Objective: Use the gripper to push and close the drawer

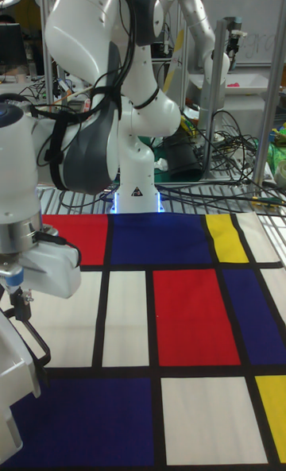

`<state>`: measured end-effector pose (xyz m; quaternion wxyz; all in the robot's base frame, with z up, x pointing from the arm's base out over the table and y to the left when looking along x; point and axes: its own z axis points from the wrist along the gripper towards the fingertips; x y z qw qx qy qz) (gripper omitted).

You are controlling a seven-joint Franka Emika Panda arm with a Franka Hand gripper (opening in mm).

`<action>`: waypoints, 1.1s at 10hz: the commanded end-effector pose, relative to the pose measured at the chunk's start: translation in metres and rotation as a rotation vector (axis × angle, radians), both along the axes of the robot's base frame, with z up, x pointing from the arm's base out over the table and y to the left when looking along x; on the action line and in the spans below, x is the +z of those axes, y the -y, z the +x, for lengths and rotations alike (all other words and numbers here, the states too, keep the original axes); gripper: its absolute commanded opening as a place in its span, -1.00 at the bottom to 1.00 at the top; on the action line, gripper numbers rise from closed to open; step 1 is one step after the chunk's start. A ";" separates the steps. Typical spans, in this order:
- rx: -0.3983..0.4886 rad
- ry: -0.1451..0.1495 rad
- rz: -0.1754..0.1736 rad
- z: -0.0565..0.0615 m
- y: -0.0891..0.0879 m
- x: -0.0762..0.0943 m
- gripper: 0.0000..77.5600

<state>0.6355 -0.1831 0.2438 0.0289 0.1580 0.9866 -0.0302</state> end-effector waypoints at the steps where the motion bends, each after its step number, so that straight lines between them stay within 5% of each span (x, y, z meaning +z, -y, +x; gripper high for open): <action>1: 0.028 0.040 -0.017 0.000 0.000 0.004 -1.00; 9: 0.068 0.064 -0.029 0.017 0.018 -0.001 -1.00; 11: 0.017 0.053 -0.012 0.011 0.017 -0.004 -1.00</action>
